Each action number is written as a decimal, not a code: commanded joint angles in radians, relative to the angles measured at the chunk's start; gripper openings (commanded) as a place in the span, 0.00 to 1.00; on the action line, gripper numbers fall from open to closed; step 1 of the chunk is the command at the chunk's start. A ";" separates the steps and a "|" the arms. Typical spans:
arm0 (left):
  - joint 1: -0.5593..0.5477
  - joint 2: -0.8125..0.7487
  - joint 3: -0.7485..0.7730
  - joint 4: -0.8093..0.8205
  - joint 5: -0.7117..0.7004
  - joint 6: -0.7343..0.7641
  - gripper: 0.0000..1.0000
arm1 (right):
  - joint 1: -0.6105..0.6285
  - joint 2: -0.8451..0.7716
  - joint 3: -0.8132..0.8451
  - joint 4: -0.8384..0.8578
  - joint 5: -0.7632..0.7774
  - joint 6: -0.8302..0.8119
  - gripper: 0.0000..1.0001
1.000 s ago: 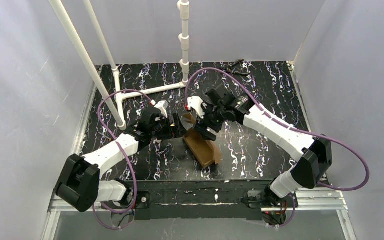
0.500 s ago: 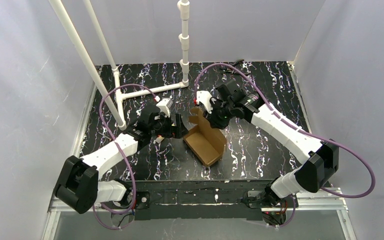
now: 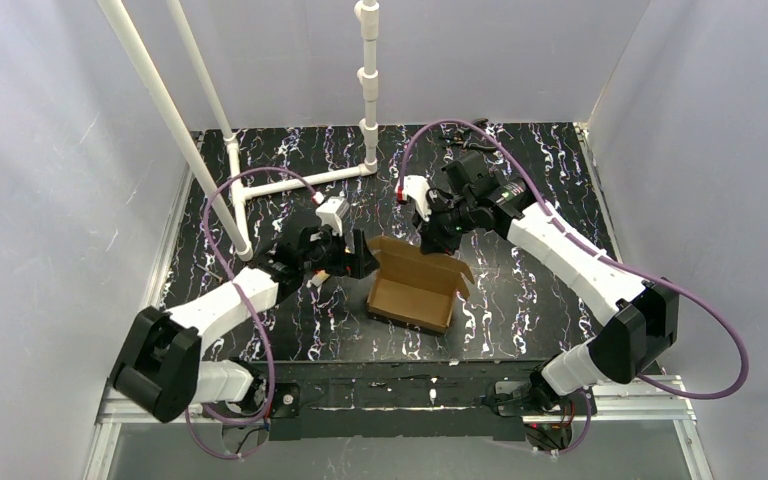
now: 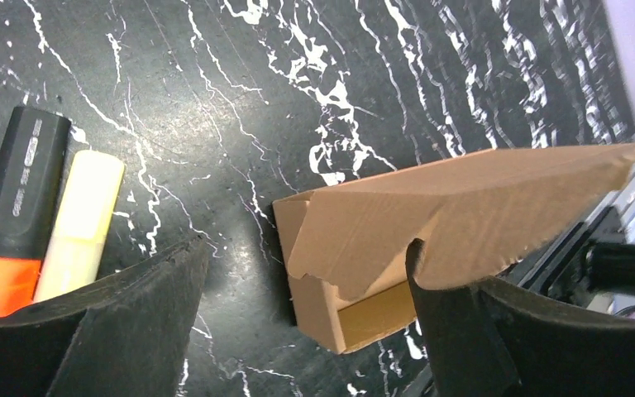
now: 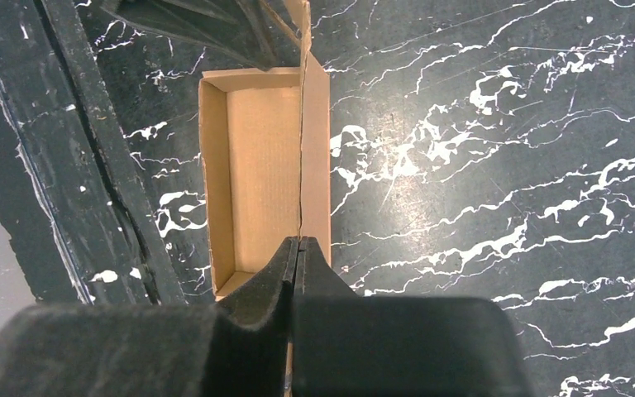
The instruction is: Fold the paper box
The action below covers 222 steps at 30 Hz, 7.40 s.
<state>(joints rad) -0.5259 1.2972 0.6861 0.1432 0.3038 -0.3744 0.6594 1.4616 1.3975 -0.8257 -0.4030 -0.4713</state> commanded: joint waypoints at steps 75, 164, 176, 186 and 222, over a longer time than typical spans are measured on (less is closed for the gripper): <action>-0.255 0.147 -0.022 -0.011 -0.398 -0.261 0.40 | -0.012 0.026 -0.006 0.047 -0.139 -0.013 0.02; -0.332 -0.716 -0.344 -0.132 -0.442 -0.462 0.99 | -0.196 0.017 -0.011 -0.141 -0.373 -0.264 0.03; -0.332 -0.511 -0.246 -0.068 -0.488 -0.246 0.99 | -0.195 -0.059 -0.087 -0.004 -0.381 -0.153 0.04; -0.333 -0.260 -0.134 -0.065 -0.494 -0.310 0.89 | -0.157 -0.103 -0.151 0.090 -0.364 -0.089 0.07; -0.552 0.208 0.139 -0.281 -1.024 -0.118 0.00 | -0.109 -0.077 -0.206 0.200 -0.301 0.029 0.21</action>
<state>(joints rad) -1.0626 1.4906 0.8036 -0.0910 -0.6209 -0.5175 0.5354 1.3853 1.1946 -0.6514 -0.6800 -0.4496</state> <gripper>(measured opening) 0.037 0.182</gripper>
